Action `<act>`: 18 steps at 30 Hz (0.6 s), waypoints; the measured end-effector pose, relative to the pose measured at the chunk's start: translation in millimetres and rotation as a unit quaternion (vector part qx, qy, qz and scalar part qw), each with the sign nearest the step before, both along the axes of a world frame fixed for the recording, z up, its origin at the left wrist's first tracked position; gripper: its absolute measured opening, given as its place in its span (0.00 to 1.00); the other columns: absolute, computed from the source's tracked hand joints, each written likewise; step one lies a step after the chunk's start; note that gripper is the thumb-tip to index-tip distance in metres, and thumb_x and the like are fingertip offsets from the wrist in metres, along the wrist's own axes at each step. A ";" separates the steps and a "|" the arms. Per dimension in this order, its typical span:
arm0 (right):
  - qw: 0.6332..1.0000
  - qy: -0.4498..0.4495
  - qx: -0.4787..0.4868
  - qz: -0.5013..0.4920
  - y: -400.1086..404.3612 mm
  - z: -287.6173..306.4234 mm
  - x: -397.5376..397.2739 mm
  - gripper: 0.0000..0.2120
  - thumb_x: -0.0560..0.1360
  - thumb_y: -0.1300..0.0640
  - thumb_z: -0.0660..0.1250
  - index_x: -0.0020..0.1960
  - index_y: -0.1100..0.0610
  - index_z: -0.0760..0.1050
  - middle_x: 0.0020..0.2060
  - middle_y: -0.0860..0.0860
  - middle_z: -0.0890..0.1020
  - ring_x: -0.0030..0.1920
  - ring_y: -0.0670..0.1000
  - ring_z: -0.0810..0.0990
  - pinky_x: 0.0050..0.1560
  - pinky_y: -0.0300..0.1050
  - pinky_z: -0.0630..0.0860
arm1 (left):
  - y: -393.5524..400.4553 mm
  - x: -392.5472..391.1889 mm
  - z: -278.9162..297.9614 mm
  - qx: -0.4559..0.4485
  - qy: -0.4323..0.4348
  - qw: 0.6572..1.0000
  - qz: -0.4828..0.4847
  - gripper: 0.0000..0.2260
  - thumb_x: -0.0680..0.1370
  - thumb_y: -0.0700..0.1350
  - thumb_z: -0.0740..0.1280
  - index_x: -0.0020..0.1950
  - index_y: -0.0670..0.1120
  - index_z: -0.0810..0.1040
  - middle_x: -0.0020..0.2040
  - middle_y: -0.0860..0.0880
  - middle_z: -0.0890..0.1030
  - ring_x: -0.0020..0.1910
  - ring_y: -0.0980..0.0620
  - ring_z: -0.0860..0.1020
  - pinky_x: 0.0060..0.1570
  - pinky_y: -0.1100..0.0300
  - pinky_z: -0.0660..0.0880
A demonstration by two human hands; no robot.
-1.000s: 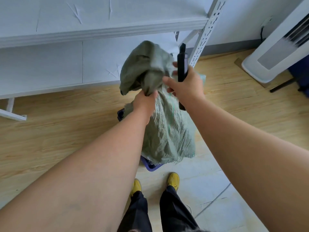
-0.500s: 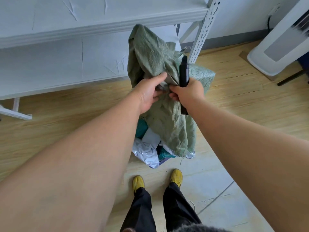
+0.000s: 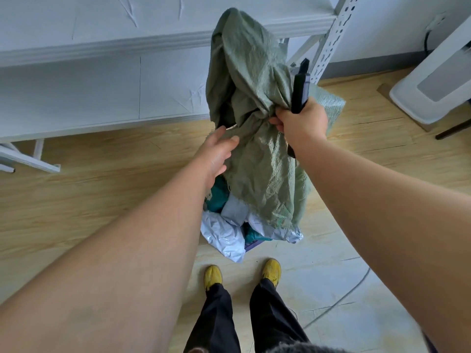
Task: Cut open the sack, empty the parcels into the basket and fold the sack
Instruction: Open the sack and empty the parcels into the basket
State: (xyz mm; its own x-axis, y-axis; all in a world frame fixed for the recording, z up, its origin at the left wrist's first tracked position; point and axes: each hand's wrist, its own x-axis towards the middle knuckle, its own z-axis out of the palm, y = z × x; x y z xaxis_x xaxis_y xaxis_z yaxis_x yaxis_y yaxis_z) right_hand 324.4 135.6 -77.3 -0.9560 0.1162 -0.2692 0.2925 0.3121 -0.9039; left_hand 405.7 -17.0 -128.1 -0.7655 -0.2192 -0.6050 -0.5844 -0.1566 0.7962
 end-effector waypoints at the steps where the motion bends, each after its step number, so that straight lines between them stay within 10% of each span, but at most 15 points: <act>1: 1.000 0.006 0.004 -0.001 -1.2 2.7 0.1 0.05 0.73 0.60 0.70 0.48 0.55 0.76 0.34 0.49 0.85 0.37 0.46 0.85 0.47 0.53 0.82 | -2.3 2.0 0.6 -0.001 0.000 1.000 0.004 0.27 0.78 0.53 0.67 0.75 0.59 0.61 0.68 0.56 0.73 0.64 0.54 0.73 0.63 0.54 0.68; 10: 0.999 0.031 0.022 0.038 -13.5 34.1 4.1 0.04 0.74 0.60 0.69 0.48 0.56 0.77 0.37 0.52 0.85 0.33 0.44 0.85 0.44 0.51 0.83 | -5.2 2.9 26.2 0.007 0.023 1.000 -0.015 0.26 0.80 0.45 0.65 0.76 0.57 0.60 0.67 0.57 0.74 0.64 0.54 0.73 0.67 0.52 0.67; 14: 0.998 0.056 0.002 0.030 -21.1 55.0 8.5 0.02 0.74 0.59 0.68 0.47 0.57 0.78 0.35 0.51 0.85 0.32 0.43 0.84 0.41 0.48 0.83 | -1.2 2.7 46.6 -0.036 0.060 0.996 -0.059 0.27 0.77 0.45 0.69 0.73 0.58 0.64 0.62 0.59 0.74 0.57 0.61 0.75 0.47 0.67 0.72; 18: 0.996 0.068 0.009 0.055 -29.6 75.4 10.0 0.01 0.74 0.59 0.69 0.44 0.55 0.78 0.34 0.52 0.85 0.31 0.43 0.84 0.42 0.48 0.83 | -5.9 2.6 56.0 -0.131 0.078 0.985 -0.080 0.43 0.67 0.56 0.77 0.76 0.58 0.59 0.73 0.53 0.65 0.69 0.53 0.68 0.67 0.51 0.69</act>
